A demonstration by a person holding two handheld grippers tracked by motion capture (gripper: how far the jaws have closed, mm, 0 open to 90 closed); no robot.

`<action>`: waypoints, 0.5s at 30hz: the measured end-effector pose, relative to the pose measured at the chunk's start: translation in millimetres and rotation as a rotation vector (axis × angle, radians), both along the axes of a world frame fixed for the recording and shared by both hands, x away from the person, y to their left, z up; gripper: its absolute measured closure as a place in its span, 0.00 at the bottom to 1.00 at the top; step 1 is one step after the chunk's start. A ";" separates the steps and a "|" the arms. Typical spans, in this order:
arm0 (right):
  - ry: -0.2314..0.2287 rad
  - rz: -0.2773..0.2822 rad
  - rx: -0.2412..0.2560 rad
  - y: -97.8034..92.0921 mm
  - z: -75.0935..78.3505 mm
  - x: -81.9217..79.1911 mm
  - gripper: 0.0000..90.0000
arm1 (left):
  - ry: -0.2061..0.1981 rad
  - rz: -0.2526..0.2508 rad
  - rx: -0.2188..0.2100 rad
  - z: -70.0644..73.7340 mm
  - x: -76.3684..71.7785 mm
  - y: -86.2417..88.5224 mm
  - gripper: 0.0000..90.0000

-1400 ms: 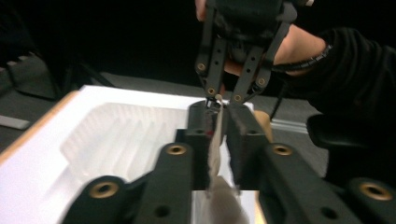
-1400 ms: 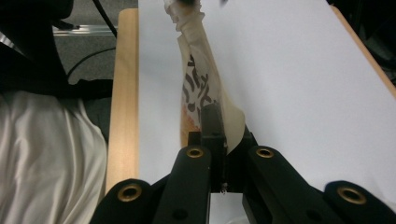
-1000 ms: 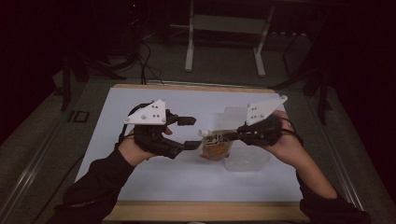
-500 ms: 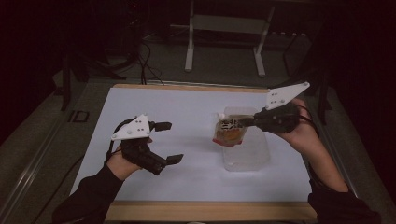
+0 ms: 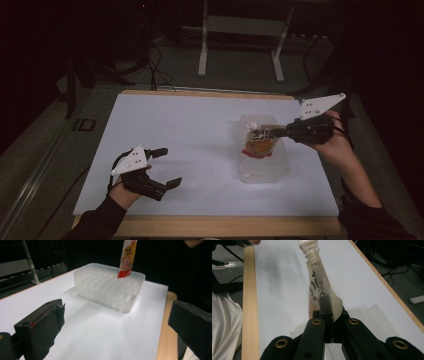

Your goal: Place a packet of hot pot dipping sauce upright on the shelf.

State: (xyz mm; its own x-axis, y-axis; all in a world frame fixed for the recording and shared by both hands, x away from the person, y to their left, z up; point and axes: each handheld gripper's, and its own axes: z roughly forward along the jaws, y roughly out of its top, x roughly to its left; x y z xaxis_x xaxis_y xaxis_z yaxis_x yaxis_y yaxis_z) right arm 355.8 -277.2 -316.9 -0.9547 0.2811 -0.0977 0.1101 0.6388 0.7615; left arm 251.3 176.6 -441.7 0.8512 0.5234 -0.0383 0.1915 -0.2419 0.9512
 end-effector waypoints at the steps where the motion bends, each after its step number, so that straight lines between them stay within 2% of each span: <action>1: 0.005 0.002 -0.003 -2.1 -3.4 0.5 1.00 | -0.001 0.006 -0.003 -2.1 -1.1 1.1 0.01; 3: 0.005 -0.004 -0.008 -4.8 -8.8 1.1 1.00 | 0.011 0.019 -0.001 -6.9 -2.2 4.4 0.01; 6: 0.012 0.003 -0.009 -7.8 -15.7 2.0 1.00 | 0.046 0.000 -0.002 -14.0 -2.6 8.3 0.01; 15: 0.030 0.014 -0.016 -14.7 -39.7 6.4 1.00 | 0.071 -0.006 -0.001 -29.7 -3.1 11.5 0.01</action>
State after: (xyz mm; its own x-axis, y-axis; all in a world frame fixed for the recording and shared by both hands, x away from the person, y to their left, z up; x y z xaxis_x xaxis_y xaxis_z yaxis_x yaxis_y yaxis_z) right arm 362.3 -291.9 -356.7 -0.9610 0.2667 -0.0733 0.1241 0.6525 0.7475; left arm 248.2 188.1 -471.4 0.8492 0.5186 -0.0991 0.2569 -0.2420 0.9356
